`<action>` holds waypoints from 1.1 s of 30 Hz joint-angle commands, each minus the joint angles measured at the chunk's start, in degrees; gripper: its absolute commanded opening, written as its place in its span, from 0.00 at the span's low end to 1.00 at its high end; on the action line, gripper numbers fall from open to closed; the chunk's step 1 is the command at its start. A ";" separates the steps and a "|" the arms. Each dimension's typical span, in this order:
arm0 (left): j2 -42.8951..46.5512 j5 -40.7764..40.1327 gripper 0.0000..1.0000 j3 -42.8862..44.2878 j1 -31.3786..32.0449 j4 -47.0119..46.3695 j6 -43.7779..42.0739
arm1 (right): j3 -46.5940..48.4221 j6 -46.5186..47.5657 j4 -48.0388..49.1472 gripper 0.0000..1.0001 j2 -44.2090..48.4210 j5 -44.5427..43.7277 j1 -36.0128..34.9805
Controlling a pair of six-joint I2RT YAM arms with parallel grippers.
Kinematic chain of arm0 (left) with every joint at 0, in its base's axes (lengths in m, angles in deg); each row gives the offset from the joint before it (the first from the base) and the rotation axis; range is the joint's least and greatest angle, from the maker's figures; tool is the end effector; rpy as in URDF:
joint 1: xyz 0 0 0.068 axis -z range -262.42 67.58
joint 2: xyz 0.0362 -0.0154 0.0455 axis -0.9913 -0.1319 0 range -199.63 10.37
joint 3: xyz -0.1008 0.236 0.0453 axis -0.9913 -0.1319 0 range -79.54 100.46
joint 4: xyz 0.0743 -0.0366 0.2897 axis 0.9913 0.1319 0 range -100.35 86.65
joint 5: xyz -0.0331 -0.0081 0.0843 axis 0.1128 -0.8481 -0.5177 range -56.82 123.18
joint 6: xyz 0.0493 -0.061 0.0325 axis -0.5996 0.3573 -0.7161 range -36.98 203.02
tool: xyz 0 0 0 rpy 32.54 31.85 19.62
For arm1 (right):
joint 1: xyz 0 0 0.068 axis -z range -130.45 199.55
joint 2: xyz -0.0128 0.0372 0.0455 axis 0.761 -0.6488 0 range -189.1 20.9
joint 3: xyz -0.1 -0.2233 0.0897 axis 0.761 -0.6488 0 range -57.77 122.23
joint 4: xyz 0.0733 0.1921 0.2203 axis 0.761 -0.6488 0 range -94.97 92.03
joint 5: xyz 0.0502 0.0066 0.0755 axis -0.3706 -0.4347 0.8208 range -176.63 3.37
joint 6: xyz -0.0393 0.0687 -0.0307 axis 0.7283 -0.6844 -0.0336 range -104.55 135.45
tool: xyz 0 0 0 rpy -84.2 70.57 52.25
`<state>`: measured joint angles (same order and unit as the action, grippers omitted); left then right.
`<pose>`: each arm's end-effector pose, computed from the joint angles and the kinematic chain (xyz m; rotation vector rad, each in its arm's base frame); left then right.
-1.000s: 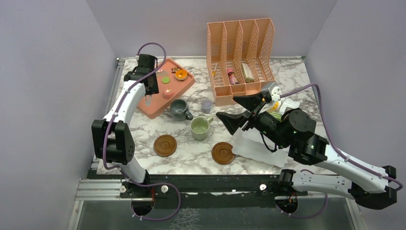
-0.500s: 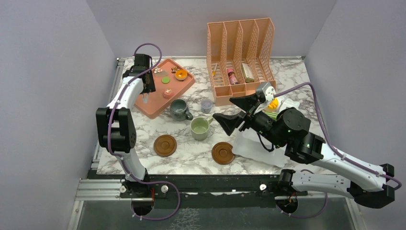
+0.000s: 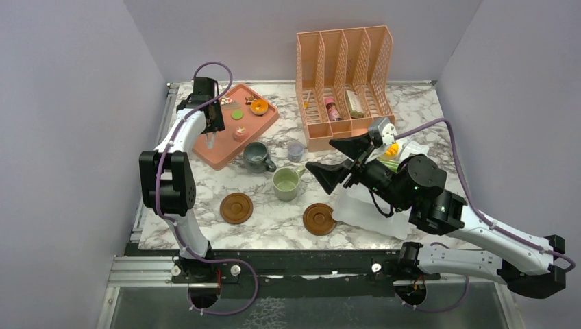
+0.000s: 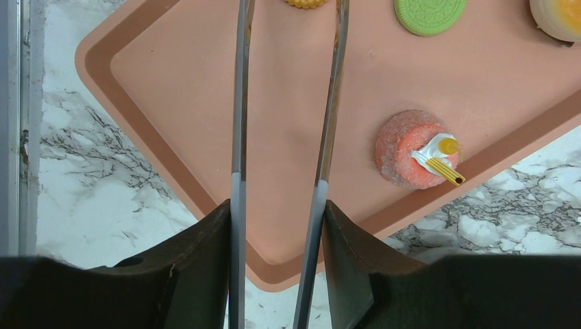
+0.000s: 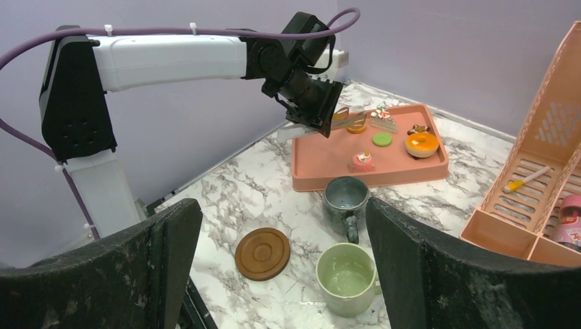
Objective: Serve the afternoon tea
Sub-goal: Pick up the desert from the tray.
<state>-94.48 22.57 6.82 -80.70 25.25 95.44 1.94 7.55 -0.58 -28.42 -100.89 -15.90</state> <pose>0.4625 -0.0002 0.2029 -0.3075 2.4773 0.1303 0.1301 0.2405 0.4347 -0.5276 1.4025 0.8662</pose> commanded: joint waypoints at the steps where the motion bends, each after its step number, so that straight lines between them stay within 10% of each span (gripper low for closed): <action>1: 0.33 2.01 0.48 1.63 0.00 -2.11 -0.12 | 0.93 0.93 1.77 0.95 0.24 0.64 0.06; 33: 2.91 2.73 0.48 1.28 0.67 -1.29 -0.15 | 1.84 2.29 1.84 0.95 0.01 0.11 0.06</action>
<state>-94.02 24.88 6.82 -80.68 24.90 95.40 1.94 8.51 -0.51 -28.60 -100.91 -15.90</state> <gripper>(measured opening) 0.481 0.951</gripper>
